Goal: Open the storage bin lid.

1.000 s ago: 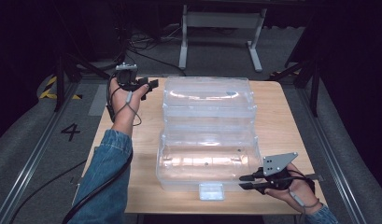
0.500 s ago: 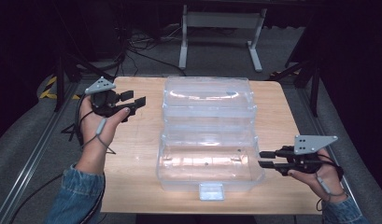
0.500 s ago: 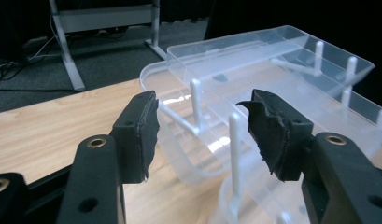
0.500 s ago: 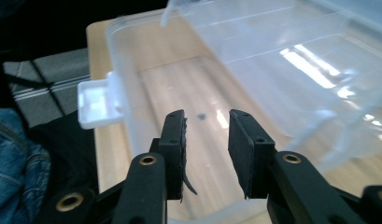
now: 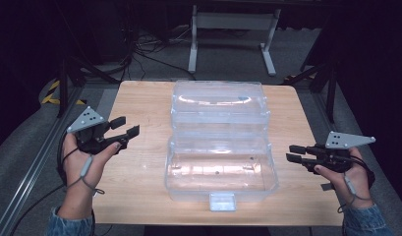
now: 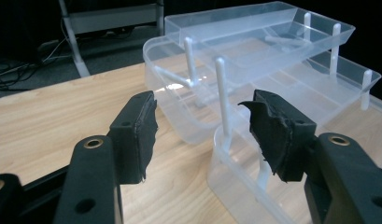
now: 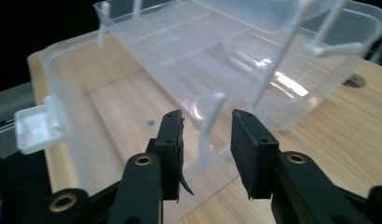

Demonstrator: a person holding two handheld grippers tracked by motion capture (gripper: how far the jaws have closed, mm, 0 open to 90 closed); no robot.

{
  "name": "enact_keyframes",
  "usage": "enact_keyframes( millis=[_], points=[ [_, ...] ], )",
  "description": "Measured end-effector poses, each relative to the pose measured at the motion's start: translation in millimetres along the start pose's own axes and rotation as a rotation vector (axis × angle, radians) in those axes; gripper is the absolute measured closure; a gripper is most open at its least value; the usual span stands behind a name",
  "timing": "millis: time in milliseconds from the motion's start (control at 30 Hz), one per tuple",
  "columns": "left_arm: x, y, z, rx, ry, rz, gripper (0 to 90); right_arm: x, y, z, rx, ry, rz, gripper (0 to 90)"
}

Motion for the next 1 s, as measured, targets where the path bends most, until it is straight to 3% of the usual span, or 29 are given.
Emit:
enact_keyframes(
  millis=[133,267,367,433,533,600,733,1000],
  points=[
    [-2.1,1.8,-20.1,-0.035,-0.032,0.022,42.2,-0.2,-6.1,-3.2,0.029,-0.004,-0.034,65.1],
    [-3.5,6.2,-43.3,-0.022,0.021,0.082,42.2,-0.2,-13.4,-6.5,0.055,-0.011,-0.075,65.1],
    [-5.0,8.1,-58.0,-0.046,0.021,0.09,42.3,-0.5,-19.7,-10.0,0.078,-0.021,-0.091,65.2],
    [-3.5,9.1,-67.4,-0.039,0.06,0.088,42.3,-0.6,-24.8,-12.8,0.087,-0.016,-0.109,65.3],
    [-0.3,7.9,-79.9,-0.042,0.077,0.069,42.3,-0.7,-32.4,-17.5,0.108,-0.014,-0.13,65.3],
    [0.4,8.0,-82.5,-0.038,0.079,0.061,42.2,-0.7,-34.7,-18.9,0.113,-0.015,-0.134,65.4],
    [2.9,7.3,-98.2,-0.023,0.074,0.003,42.1,-0.1,-45.3,-26.9,0.14,-0.016,-0.153,65.4],
    [4.8,10.1,-121.8,-0.004,0.091,-0.017,40.9,5.9,-59.4,-44.1,0.171,0.006,-0.167,65.2]
  ],
)
Point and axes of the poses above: each handheld gripper's, and its own axes: x roughly forward along the jaws, z roughly out of its top, y roughly to its left, the point moved 5 cm from there along x, roughly forward along the jaws, and after that the axes turned 10 degrees about x, right-handed, at the moved point
